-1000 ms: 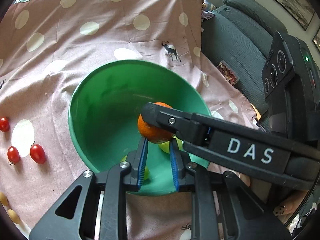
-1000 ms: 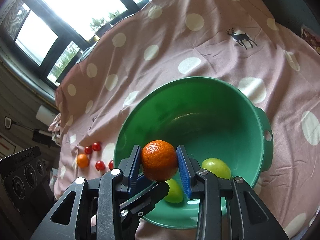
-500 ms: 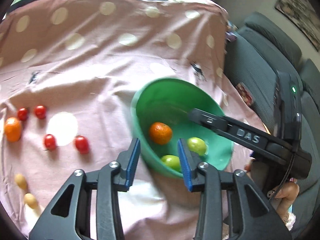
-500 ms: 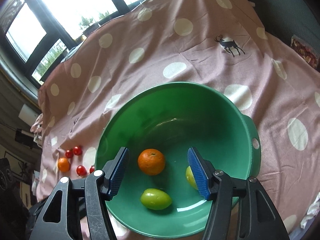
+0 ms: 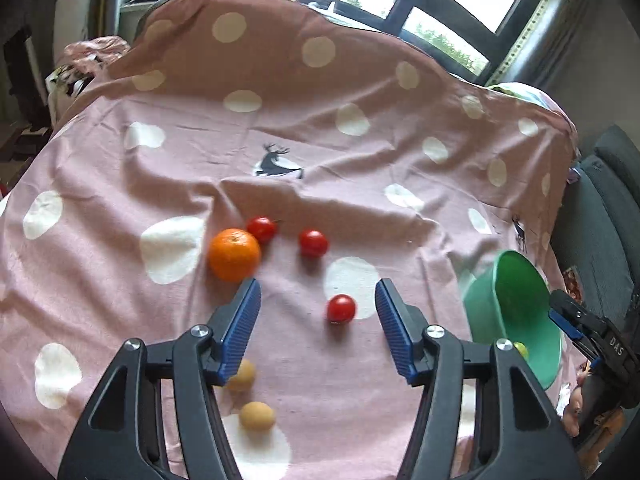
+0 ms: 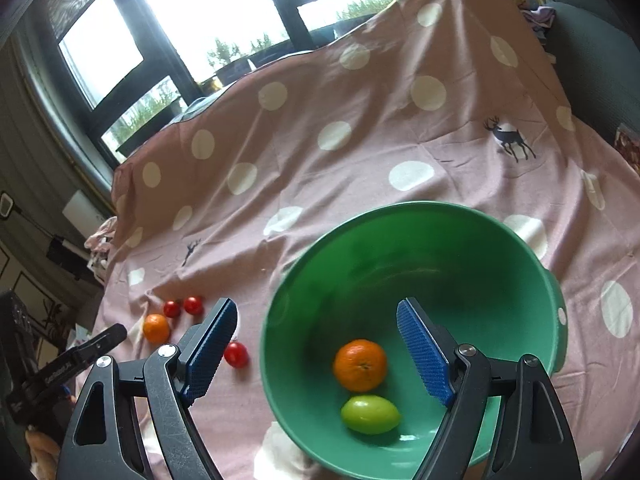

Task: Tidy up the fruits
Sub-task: 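Return the right gripper to the second orange and grasp it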

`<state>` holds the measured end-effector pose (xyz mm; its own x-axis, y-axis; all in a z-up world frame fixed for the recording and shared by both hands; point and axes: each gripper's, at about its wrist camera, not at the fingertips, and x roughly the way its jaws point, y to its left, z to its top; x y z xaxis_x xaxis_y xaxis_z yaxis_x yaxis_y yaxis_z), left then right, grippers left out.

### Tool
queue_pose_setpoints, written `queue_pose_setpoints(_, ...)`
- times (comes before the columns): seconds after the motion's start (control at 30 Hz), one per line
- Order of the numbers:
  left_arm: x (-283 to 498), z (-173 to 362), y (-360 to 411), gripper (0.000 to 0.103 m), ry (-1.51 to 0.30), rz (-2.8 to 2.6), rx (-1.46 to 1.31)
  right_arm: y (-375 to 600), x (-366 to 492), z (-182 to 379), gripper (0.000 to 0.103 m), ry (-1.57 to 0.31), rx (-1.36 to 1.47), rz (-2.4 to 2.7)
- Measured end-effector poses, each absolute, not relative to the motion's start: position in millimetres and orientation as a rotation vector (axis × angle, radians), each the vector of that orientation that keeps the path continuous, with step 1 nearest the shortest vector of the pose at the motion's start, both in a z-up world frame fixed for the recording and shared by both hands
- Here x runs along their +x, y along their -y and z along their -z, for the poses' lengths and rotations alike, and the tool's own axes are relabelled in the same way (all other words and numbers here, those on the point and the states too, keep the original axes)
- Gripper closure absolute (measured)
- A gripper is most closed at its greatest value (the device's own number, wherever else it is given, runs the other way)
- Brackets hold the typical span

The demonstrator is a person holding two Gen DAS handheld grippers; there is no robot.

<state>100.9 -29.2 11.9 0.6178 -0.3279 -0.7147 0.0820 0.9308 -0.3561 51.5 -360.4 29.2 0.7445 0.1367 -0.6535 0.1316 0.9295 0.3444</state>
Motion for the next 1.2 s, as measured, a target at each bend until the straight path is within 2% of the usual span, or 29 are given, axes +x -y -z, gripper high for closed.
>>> queue_pose_setpoints(0.3, 97.9, 5.8, -33.8, 0.044, -0.846, 0.179, -0.463, 300.9, 59.2, -34.0, 0.02, -0.713, 0.283, -0.067)
queue_pose_setpoints(0.57, 98.2, 6.2, -55.1, 0.045, -0.851, 0.124, -0.502, 204.2, 121.2, -31.4, 0.02, -0.873, 0.268, -0.281)
queue_pose_setpoints(0.67, 95.5, 5.0, -65.1, 0.046, -0.843, 0.102, -0.504, 164.4, 152.5, -19.7, 0.027, -0.938, 0.281, -0.349)
queue_pose_setpoints(0.73, 94.2, 5.5, -71.7, 0.047, -0.842, 0.083, -0.513, 142.3, 173.0, -4.6, 0.037, -1.007, 0.312, -0.383)
queue_pose_setpoints(0.83, 93.4, 4.7, -77.5, 0.05, -0.839, 0.078, -0.519, 126.0, 190.5, 17.6, 0.042, -1.076, 0.374, -0.377)
queue_pose_setpoints(0.97, 93.9, 3.5, -77.2, 0.051, -0.836, 0.088, -0.519, 121.7, 200.1, 37.4, 0.044, -1.109, 0.383, -0.325)
queue_pose_setpoints(1.13, 94.7, 3.4, -69.9, 0.051, -0.845, 0.112, -0.506, 123.9, 203.1, 54.5, 0.058, -1.163, 0.451, -0.37)
queue_pose_setpoints(1.2, 94.3, 3.0, -67.5, 0.051, -0.846, 0.116, -0.499, 125.0, 201.0, 55.5, 0.058, -1.157, 0.466, -0.378)
